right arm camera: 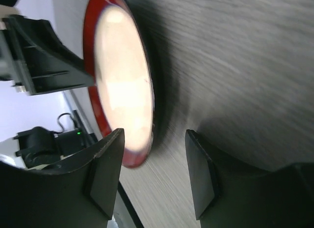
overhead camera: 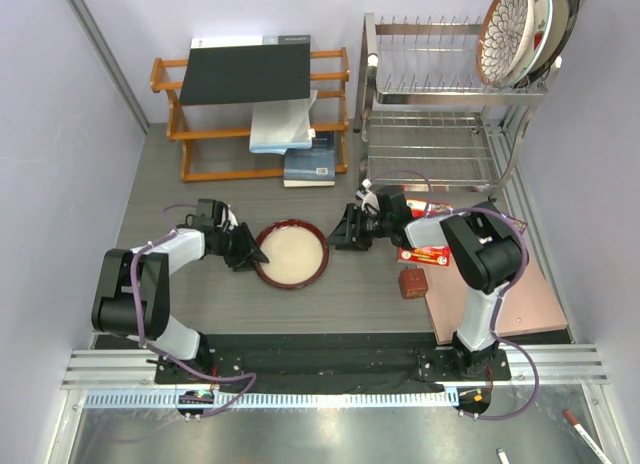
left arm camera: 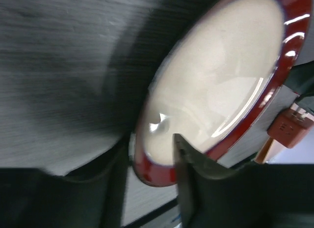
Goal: Load the plates into the dish rack
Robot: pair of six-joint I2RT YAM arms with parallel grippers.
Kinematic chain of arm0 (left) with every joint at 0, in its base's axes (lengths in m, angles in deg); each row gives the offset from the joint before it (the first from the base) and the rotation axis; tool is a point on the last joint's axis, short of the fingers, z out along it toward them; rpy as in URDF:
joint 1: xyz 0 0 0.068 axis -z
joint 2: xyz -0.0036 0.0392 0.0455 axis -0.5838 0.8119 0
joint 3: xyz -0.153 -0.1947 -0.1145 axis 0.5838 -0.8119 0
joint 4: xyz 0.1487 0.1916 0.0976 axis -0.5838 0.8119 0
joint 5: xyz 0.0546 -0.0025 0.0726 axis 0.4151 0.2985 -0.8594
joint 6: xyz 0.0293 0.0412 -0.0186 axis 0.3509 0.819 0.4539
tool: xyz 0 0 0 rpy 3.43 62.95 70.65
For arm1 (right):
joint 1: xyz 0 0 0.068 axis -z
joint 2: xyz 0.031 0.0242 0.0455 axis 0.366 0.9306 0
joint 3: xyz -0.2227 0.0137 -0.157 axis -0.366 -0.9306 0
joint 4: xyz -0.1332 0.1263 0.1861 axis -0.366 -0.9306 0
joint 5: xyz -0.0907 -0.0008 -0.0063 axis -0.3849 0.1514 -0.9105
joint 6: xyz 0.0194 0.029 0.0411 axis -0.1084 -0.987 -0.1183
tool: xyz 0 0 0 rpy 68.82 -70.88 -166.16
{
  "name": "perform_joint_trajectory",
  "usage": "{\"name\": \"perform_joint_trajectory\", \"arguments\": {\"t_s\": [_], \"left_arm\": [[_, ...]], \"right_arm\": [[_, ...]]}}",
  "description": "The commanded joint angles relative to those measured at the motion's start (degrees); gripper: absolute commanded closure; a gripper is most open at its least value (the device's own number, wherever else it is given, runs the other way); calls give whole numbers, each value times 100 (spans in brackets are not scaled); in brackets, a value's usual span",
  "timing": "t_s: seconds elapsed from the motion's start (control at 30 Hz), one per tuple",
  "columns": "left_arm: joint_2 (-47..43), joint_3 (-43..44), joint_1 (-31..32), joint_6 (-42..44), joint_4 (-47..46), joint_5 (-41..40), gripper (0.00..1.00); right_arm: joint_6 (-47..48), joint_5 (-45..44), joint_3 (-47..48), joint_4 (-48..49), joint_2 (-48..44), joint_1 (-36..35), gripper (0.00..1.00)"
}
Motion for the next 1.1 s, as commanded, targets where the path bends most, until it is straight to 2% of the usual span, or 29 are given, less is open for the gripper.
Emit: {"name": "perform_joint_trajectory", "arguments": {"t_s": [0.0,0.13,0.23,0.43,0.53,0.63,0.77,0.93,1.07], "left_arm": [[367,106,-81,39,-242,417,70],[666,185,-134,170,-198,593,95],[842,194,-152,302,-180,655,100],[1255,255,-152,487,-260,962,100],[1405,369,-152,487,-286,1032,100],[1467,440,-152,514,-286,1121,100],[1273,282,-108,496,-356,1130,100],[1054,44,-108,478,-470,1042,100],[1106,114,-20,487,-523,1173,100]], "right_arm": [[-498,730,167,913,607,-52,42],[-789,1048,255,1303,1003,-139,44],[-973,1171,317,1627,1276,-183,46],[-1658,1540,562,2550,1838,-306,47],[-1677,1488,694,2595,1927,-359,50],[-1275,1251,765,2245,1840,-429,51],[-183,654,1028,621,1585,-517,54],[-156,635,914,661,1444,-518,64],[-314,802,914,898,1444,-596,60]]}}
